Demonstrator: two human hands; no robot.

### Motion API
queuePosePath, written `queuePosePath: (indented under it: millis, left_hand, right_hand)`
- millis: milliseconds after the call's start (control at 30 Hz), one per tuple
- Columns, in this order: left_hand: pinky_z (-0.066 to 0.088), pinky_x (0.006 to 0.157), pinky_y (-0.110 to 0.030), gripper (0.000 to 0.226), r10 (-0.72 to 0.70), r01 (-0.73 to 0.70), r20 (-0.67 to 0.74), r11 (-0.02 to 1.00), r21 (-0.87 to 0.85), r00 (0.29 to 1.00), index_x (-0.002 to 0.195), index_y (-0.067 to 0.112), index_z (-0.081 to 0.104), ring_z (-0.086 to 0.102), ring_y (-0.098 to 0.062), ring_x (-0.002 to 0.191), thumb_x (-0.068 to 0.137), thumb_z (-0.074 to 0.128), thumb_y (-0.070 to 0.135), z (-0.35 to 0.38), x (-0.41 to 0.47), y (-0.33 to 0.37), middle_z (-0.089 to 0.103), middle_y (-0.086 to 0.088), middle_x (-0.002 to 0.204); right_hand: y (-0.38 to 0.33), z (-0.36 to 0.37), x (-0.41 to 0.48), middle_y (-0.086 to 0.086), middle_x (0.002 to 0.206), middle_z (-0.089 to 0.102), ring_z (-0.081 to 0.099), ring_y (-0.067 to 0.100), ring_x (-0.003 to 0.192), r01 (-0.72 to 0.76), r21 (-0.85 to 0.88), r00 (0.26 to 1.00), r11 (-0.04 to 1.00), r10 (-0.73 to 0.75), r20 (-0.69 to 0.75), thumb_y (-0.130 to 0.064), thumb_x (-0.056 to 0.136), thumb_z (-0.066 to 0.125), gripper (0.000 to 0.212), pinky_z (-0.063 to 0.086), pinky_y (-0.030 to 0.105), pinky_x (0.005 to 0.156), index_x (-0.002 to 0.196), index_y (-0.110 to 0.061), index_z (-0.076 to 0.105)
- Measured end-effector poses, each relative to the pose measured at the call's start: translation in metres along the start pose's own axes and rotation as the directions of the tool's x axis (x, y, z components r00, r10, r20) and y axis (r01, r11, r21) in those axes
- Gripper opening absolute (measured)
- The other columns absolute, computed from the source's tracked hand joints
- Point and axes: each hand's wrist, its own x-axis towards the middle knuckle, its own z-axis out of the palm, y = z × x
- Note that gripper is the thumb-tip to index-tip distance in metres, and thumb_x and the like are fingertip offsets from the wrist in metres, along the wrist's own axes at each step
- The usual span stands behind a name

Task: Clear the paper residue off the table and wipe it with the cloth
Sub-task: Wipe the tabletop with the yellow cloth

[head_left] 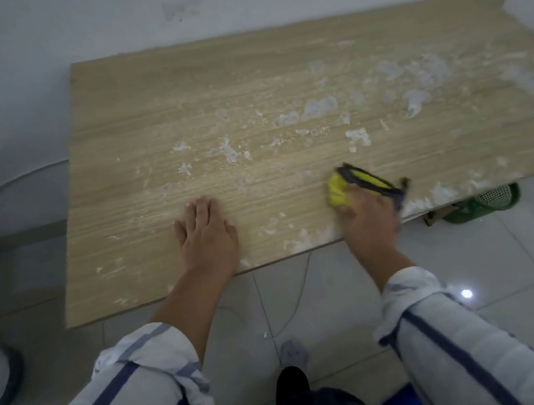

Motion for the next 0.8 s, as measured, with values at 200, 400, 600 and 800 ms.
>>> queuePosePath:
  millis: [200, 400, 600, 800]
  left_hand:
    - [-0.004, 0.118, -0.044, 0.055, 0.064, -0.064, 0.032, 0.998, -0.006, 0.997, 0.150, 0.014, 0.010, -0.006, -0.023, 0.146, 0.100, 0.025, 0.032, 0.005, 0.007, 0.022, 0.002, -0.002, 0.160]
    - [-0.002, 0.118, -0.046, 0.057, 0.071, -0.072, 0.019, 0.997, 0.035, 0.997, 0.150, 0.014, 0.009, -0.003, -0.023, 0.146, 0.099, 0.025, 0.033, 0.011, 0.014, 0.030, 0.004, -0.003, 0.159]
    - [-0.003, 0.117, -0.046, 0.060, 0.082, -0.084, 0.041, 0.996, 0.042, 0.996, 0.151, 0.014, 0.007, -0.005, -0.023, 0.146, 0.099, 0.025, 0.036, 0.012, 0.027, 0.043, 0.001, -0.003, 0.160]
    - [-0.002, 0.117, -0.045, 0.060, 0.068, -0.069, 0.010, 0.996, 0.051, 0.998, 0.150, 0.013, 0.011, -0.002, -0.023, 0.146, 0.098, 0.027, 0.036, 0.010, 0.047, 0.055, 0.004, -0.004, 0.159]
  right_hand:
    - [-0.061, 0.004, 0.002, 0.009, 0.115, 0.062, 0.055, 0.034, 0.105, 0.120, 0.154, 0.990, 0.981, -0.108, -0.085, -0.040, 0.086, 0.031, 0.040, 0.042, 0.044, 0.087, 0.102, -0.019, 0.061]
    - [-0.031, 0.015, -0.001, 0.003, 0.146, 0.041, 0.040, 0.035, 0.124, 0.240, 0.031, 0.970, 0.970, -0.241, 0.041, -0.053, 0.087, 0.029, 0.057, 0.032, 0.046, 0.100, 0.132, -0.022, 0.048]
    - [-0.008, -0.033, 0.047, 0.010, 0.132, 0.051, 0.042, 0.035, 0.122, -0.267, -0.070, 0.964, 0.961, 0.265, -0.032, -0.027, 0.093, 0.042, 0.032, 0.034, 0.046, 0.098, 0.119, -0.014, 0.055]
    - [-0.082, 0.021, 0.015, 0.004, 0.149, 0.033, 0.032, 0.032, 0.125, 0.324, 0.124, 0.931, 0.938, -0.339, 0.132, -0.034, 0.095, 0.038, 0.042, 0.029, 0.047, 0.099, 0.135, -0.019, 0.039]
